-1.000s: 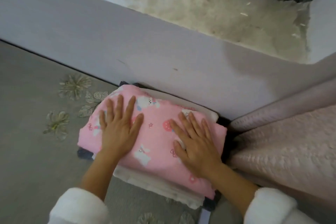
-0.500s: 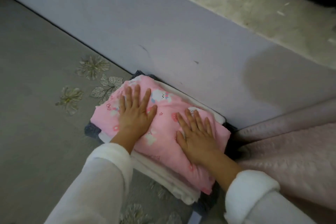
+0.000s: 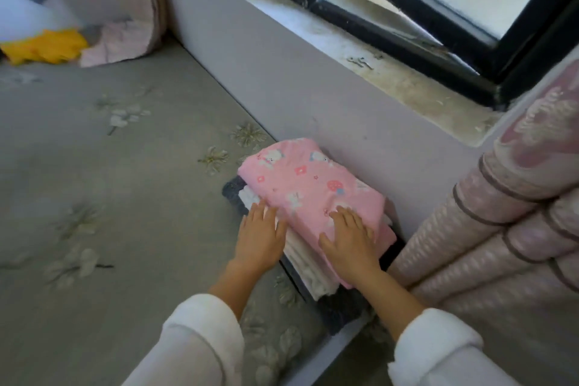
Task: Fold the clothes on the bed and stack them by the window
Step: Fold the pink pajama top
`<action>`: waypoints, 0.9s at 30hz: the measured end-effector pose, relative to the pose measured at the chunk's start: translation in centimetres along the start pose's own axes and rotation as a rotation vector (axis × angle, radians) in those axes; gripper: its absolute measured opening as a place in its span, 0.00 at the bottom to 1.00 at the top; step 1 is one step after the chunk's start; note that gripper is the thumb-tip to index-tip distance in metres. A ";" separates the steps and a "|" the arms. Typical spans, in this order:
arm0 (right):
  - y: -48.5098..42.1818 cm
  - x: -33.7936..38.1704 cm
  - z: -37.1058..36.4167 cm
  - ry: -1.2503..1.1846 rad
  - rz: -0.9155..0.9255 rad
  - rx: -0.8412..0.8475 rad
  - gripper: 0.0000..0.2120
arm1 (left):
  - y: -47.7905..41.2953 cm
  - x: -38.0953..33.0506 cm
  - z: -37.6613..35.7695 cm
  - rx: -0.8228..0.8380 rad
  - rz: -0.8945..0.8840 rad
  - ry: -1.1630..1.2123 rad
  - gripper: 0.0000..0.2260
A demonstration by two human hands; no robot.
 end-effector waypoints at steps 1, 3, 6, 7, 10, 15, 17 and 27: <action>1.7 0.9 -0.2 0.010 0.033 0.016 0.24 | 2.3 0.4 0.7 -0.017 0.035 0.034 0.20; 5.3 2.6 -0.8 0.030 0.111 0.047 0.23 | 7.1 1.6 1.6 -0.044 0.110 0.068 0.20; 10.5 5.5 -2.2 0.014 0.204 0.113 0.23 | 14.8 4.5 2.2 -0.073 0.222 0.046 0.19; 12.1 6.6 -2.8 0.017 0.233 0.144 0.24 | 17.3 5.6 2.4 -0.082 0.265 0.045 0.19; 15.8 10.7 -4.6 0.038 0.332 0.235 0.27 | 24.5 9.2 3.7 -0.110 0.394 0.059 0.19; 21.2 19.6 -8.3 0.032 0.508 0.345 0.27 | 34.9 15.4 7.4 -0.185 0.579 0.052 0.20; 23.4 23.3 -10.4 0.032 0.580 0.391 0.27 | 38.7 18.0 8.6 -0.225 0.649 0.037 0.20; 39.6 44.9 -25.4 0.108 0.935 0.559 0.28 | 62.5 35.7 12.4 -0.382 0.950 0.011 0.17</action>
Point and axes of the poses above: each hand's wrist, its own y-axis away from the middle knuckle, its own z-axis out of the back of the hand, x = y × z, the point moved 3 cm from there along -y, towards the middle knuckle, and after that the axes turned 7 degrees about -y, right-handed, at the moved point
